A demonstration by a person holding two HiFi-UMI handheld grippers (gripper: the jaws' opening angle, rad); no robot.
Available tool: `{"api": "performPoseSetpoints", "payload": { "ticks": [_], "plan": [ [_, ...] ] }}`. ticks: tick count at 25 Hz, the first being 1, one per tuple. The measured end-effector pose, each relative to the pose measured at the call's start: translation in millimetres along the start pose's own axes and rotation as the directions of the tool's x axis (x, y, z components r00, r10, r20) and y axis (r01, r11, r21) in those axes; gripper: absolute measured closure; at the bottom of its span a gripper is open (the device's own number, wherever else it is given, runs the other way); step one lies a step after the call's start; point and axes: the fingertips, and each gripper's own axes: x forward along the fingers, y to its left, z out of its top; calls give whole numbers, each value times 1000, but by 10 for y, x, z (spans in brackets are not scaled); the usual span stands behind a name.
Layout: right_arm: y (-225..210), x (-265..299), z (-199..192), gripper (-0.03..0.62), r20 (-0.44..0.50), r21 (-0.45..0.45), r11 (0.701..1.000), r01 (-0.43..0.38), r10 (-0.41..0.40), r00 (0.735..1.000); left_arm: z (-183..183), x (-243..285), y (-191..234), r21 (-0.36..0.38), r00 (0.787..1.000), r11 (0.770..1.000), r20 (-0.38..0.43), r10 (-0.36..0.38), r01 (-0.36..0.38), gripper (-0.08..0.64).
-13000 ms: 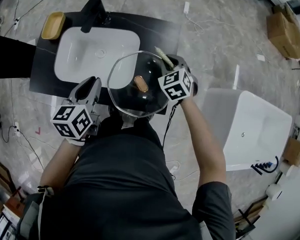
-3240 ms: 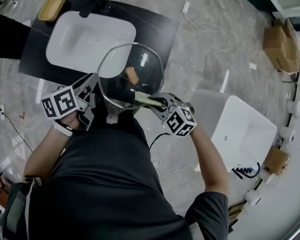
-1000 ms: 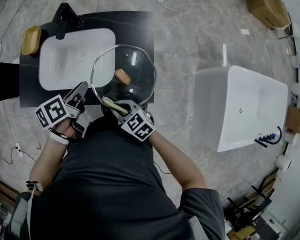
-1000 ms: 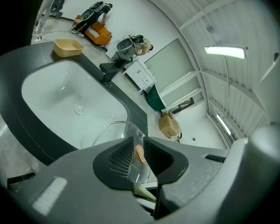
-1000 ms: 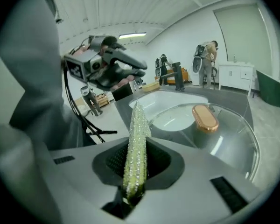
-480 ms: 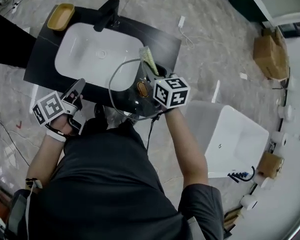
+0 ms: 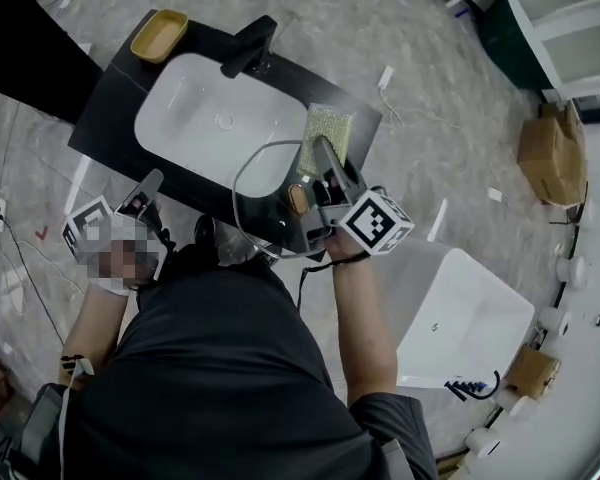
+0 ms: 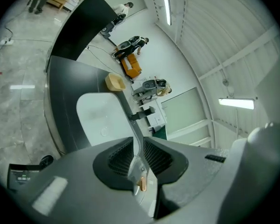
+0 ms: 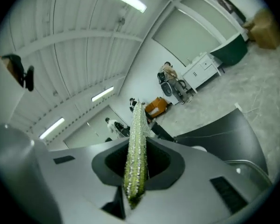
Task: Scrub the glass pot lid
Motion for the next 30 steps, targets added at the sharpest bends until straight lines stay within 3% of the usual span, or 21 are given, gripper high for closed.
{"api": "performPoseSetpoints", "payload": {
  "ticks": [3, 7, 10, 11, 13, 15, 17, 19, 20, 21, 25, 30],
  "plan": [
    [242, -359, 373, 537, 99, -9, 998, -56, 57, 994, -16, 166, -580, 51, 995, 993, -1, -103, 103, 491],
    [168, -947, 522, 537, 127, -94, 987, 129, -117, 985, -155, 362, -1307, 111, 973, 968, -70, -220, 226, 489],
    [212, -1249, 632, 537, 199, -127, 978, 165, -138, 970, -143, 410, -1766, 209, 961, 938, -99, -260, 275, 489],
    [244, -1337, 682, 537, 234, -132, 978, 162, -128, 964, -124, 427, -1925, 283, 956, 913, -102, -277, 294, 489],
    [297, -1476, 738, 537, 274, -161, 970, 181, -132, 953, -83, 476, -2213, 430, 943, 841, -105, -315, 328, 491],
    [358, -1562, 762, 537, 295, -222, 947, 231, -161, 942, -27, 529, -2414, 537, 934, 771, -102, -343, 342, 489],
    [408, -1648, 748, 537, 304, -305, 896, 323, -230, 925, 13, 554, -2479, 618, 936, 719, -82, -342, 317, 491],
    [394, -1702, 721, 537, 318, -390, 818, 422, -310, 896, 33, 605, -2408, 699, 946, 667, -43, -321, 258, 489],
    [375, -1702, 705, 537, 331, -414, 794, 445, -324, 886, 39, 647, -2346, 731, 949, 642, -25, -313, 230, 489],
    [366, -1691, 678, 537, 341, -423, 789, 446, -317, 885, 34, 684, -2284, 753, 951, 623, -12, -309, 212, 491],
    [450, -1646, 556, 537, 332, -426, 819, 386, -256, 908, -35, 642, -2151, 783, 952, 591, -8, -305, 196, 491],
    [492, -1439, 471, 537, 307, -452, 821, 349, -224, 925, 38, 584, -2042, 779, 952, 599, 5, -305, 188, 489]
  ]
}}
